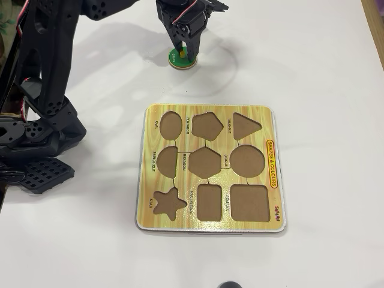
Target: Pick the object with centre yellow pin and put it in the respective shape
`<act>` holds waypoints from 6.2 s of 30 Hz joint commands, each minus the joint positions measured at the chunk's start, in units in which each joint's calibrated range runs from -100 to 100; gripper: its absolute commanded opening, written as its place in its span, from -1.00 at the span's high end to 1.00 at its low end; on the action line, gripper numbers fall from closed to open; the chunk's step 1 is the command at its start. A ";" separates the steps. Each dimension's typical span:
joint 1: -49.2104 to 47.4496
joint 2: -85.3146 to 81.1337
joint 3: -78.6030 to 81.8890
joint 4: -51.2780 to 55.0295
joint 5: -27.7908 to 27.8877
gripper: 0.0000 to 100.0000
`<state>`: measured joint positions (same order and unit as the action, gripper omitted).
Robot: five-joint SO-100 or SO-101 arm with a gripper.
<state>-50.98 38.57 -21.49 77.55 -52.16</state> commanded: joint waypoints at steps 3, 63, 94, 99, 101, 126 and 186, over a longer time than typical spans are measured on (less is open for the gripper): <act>-0.19 -0.25 0.27 0.15 -0.25 0.76; -0.87 -0.67 1.35 2.57 0.33 0.98; 28.42 -28.53 13.58 1.97 0.28 0.98; 34.28 -28.53 13.58 1.79 0.33 0.98; 36.72 -28.62 13.49 1.79 0.07 0.98; 53.13 -28.45 13.67 2.31 0.28 0.98; 51.76 -9.37 3.06 -1.84 -0.25 0.98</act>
<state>0.28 28.95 -15.56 76.26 -52.16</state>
